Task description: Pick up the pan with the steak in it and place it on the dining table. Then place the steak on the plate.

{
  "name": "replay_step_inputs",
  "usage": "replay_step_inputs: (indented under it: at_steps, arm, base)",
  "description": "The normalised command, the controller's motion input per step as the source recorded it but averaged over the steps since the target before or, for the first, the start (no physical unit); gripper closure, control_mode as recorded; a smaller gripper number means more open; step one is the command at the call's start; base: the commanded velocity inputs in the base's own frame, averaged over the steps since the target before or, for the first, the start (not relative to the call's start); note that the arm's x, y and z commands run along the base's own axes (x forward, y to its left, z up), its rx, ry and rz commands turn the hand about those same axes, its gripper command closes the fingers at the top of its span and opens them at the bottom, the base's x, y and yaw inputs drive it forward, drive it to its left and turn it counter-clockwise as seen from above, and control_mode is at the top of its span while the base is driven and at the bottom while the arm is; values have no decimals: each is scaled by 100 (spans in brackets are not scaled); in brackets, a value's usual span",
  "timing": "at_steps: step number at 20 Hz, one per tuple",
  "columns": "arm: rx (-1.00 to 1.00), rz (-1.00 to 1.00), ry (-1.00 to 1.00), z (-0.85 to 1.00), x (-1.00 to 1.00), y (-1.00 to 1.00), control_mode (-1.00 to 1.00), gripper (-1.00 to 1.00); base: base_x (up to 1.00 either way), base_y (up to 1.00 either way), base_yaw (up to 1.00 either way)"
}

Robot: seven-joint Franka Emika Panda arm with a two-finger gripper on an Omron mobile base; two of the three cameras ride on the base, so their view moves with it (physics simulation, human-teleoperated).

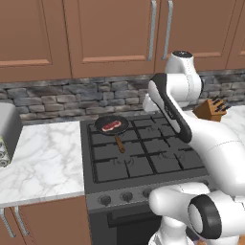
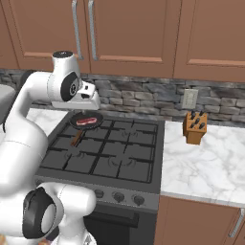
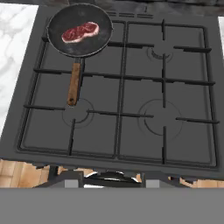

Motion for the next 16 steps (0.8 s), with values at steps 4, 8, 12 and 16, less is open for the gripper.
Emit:
replay_step_inputs:
  at_steps: [4,8,12,16]
  arm:
    - [0,1,-2,0,-16,0,-100,-100]
    - [-1,7,-12,-1,-55,5,-100,-100]
    - [0,8,-12,-7,-66,14,-100,-100]
    - [0,9,-10,-10,-57,19,-100,-100]
  base:
    - [0,0,0]
    - [0,0,0]
    - [0,0,0]
    - [0,0,0]
